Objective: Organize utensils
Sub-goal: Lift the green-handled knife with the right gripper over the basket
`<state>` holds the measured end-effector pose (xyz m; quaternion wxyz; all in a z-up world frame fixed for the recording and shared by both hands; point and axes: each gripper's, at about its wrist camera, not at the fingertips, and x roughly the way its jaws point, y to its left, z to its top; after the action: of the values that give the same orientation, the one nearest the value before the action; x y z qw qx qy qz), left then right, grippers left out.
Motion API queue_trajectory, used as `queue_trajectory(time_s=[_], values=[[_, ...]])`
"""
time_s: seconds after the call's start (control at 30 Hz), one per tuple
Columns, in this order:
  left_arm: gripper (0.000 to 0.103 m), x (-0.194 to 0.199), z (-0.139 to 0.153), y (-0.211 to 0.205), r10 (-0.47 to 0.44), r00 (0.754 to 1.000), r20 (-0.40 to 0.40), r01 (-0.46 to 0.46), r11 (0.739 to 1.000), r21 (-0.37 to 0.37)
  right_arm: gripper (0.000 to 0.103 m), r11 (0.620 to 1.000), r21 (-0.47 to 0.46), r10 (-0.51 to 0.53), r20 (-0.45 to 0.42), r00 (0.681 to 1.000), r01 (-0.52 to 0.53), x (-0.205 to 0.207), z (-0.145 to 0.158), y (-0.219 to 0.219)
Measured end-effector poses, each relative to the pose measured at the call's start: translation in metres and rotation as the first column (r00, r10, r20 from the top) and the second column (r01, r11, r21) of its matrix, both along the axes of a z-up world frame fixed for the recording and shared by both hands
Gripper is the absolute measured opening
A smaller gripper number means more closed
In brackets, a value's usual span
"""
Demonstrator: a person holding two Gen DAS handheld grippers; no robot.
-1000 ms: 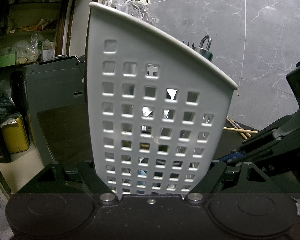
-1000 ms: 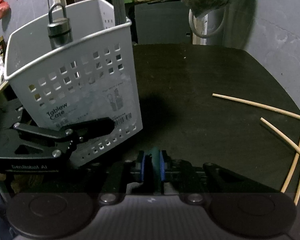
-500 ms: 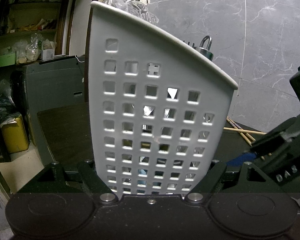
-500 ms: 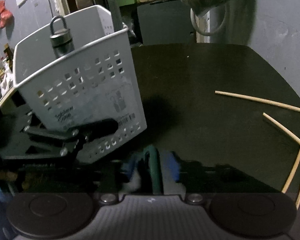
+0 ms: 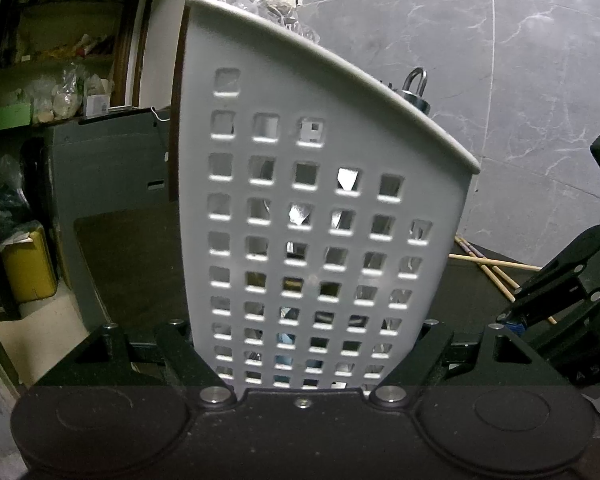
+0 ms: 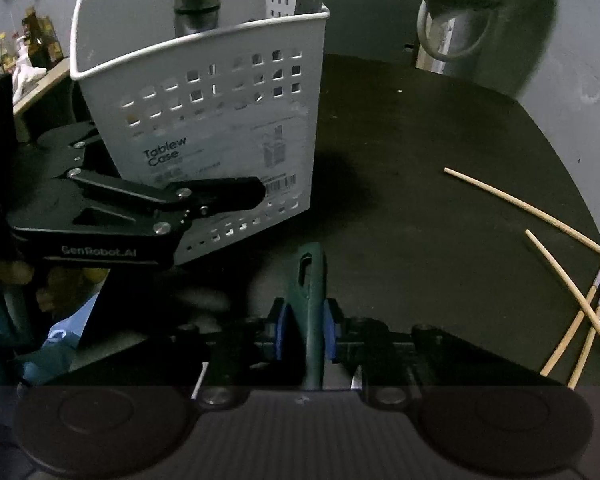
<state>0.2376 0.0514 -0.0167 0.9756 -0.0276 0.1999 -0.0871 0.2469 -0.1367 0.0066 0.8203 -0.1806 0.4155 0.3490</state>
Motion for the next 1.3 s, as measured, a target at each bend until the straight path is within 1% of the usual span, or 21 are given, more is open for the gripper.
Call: queue_trajectory(time_s=[0.1,0.17,0.27,0.33,0.43,0.57,0.7,0.8,0.9,1.0,1.17,1.3], values=[[0.081,0.001,-0.001,0.001,-0.001,1.000,-0.001,0.001,1.000,0.001,0.020,1.000,-0.013,-0.015,0.012,1.000,0.015,-0.003,0.000,0.005],[0.081,0.002,-0.001,0.000,-0.002,1.000,-0.001,0.002,1.000,0.001,0.020,0.999,0.008,-0.032,0.004,0.999,0.032,-0.002,-0.001,0.004],[0.081,0.002,-0.002,0.001,-0.002,1.000,0.000,0.002,1.000,0.001,0.020,0.991,0.089,-0.099,-0.006,0.995,0.099,0.001,-0.004,-0.009],[0.081,0.002,-0.002,0.001,-0.002,1.000,0.000,0.002,1.000,0.001,0.020,0.979,0.152,-0.138,-0.011,0.990,0.138,0.004,-0.005,-0.019],[0.081,0.002,-0.002,0.001,-0.002,1.000,0.000,0.002,1.000,0.003,0.020,0.950,0.252,-0.189,-0.010,0.982,0.185,0.003,-0.003,-0.034],[0.081,0.002,-0.002,0.001,-0.002,1.000,0.000,0.002,1.000,0.003,0.020,0.891,0.398,-0.238,0.003,0.971,0.217,-0.003,0.000,-0.050],[0.081,0.002,-0.002,0.000,-0.001,1.000,0.000,0.001,1.000,0.006,0.020,0.837,0.506,-0.273,0.057,0.960,0.208,-0.008,0.002,-0.062],[0.081,0.003,-0.002,0.000,0.000,1.000,-0.001,0.000,1.000,0.007,0.020,0.810,0.559,-0.292,0.122,0.949,0.177,-0.013,0.007,-0.069],[0.081,0.003,-0.002,0.000,0.000,1.000,-0.001,0.000,1.000,0.007,0.020,0.791,0.595,-0.312,0.193,0.930,0.142,-0.020,0.011,-0.074],[0.081,0.003,-0.002,0.000,0.000,1.000,-0.001,0.000,1.000,0.007,0.020,0.768,0.630,-0.332,0.245,0.911,0.111,-0.031,0.015,-0.076],[0.081,0.003,-0.002,0.000,0.000,1.000,-0.001,0.000,1.000,0.006,0.020,0.728,0.681,-0.379,0.308,0.873,0.076,-0.041,0.019,-0.077],[0.081,0.002,-0.002,0.000,0.000,1.000,0.000,0.000,1.000,0.006,0.020,0.716,0.696,-0.408,0.369,0.835,0.042,-0.051,0.023,-0.077]])
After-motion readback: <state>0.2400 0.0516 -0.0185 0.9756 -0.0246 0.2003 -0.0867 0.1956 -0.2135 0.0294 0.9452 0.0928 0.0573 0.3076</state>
